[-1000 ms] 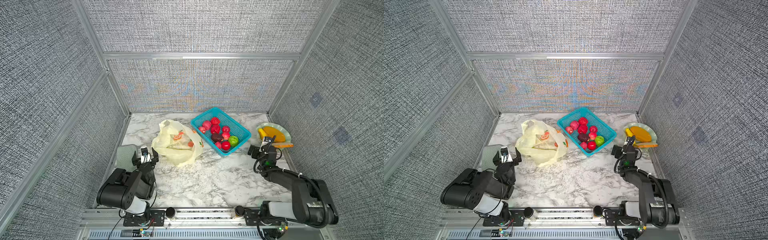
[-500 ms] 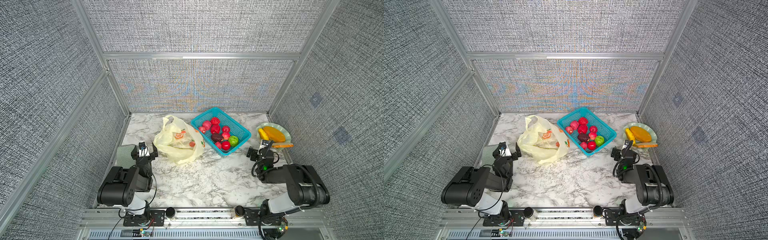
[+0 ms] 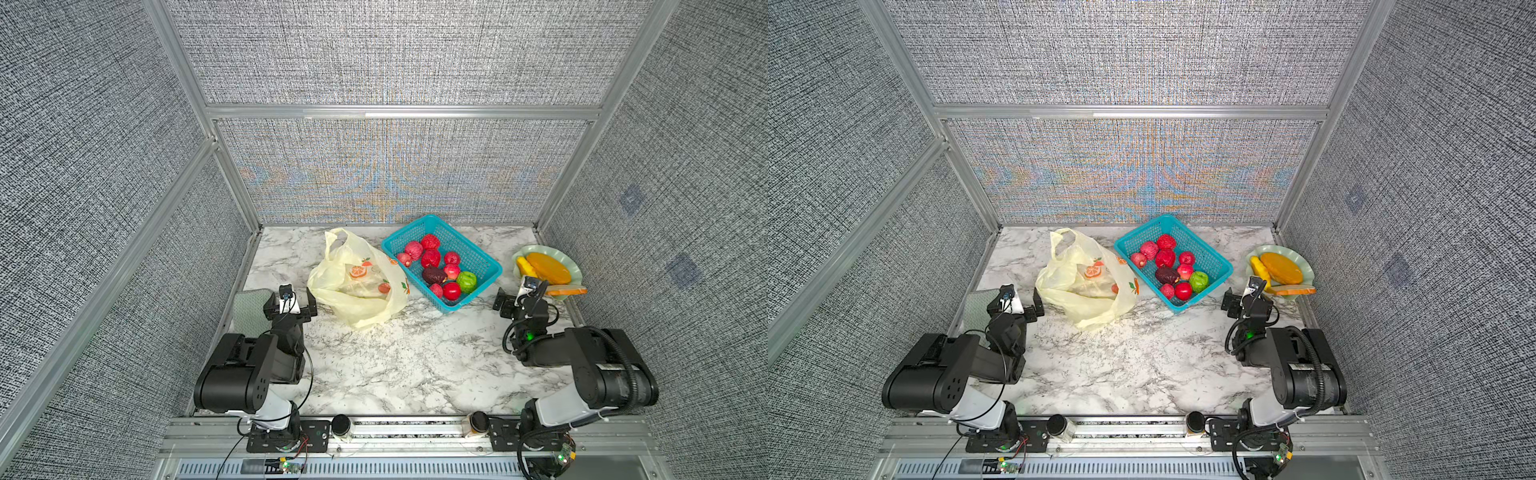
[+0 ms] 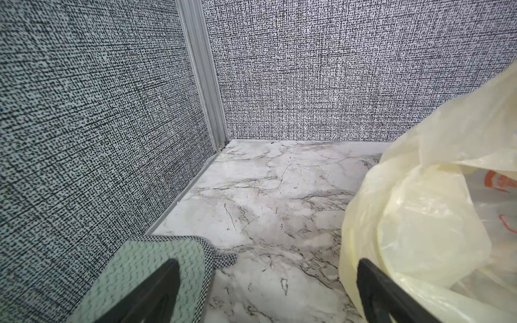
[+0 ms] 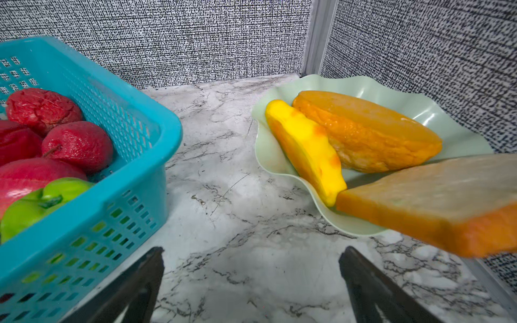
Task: Untie the knot of a plastic bag & take out the apple
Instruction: Reset both arms
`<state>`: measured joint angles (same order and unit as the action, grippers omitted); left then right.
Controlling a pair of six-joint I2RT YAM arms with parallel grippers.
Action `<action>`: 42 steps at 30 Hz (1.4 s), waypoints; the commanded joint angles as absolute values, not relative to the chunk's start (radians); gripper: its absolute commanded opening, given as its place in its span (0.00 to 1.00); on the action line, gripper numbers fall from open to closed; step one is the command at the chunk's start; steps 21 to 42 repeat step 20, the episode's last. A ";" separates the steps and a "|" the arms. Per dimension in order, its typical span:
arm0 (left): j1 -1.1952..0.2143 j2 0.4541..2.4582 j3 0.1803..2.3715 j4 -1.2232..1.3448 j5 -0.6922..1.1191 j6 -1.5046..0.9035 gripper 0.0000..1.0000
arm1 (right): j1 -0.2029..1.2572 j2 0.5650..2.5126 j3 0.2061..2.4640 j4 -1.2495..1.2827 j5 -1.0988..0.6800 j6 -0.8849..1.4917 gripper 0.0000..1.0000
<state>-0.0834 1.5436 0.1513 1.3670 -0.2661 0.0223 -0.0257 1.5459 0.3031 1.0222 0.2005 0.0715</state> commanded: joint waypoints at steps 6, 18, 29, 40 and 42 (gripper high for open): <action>-0.084 1.540 0.150 1.395 -0.262 0.020 1.00 | -0.018 1.546 0.315 1.039 0.160 0.042 0.99; -0.084 1.548 0.165 1.373 -0.259 0.018 1.00 | -0.015 1.560 0.335 1.015 0.161 0.039 0.99; -0.083 1.544 0.162 1.374 -0.259 0.018 1.00 | -0.015 1.557 0.333 1.019 0.162 0.038 0.99; -0.083 1.544 0.162 1.374 -0.259 0.018 1.00 | -0.015 1.557 0.333 1.019 0.162 0.038 0.99; -0.083 1.544 0.162 1.374 -0.259 0.018 1.00 | -0.015 1.557 0.333 1.019 0.162 0.038 0.99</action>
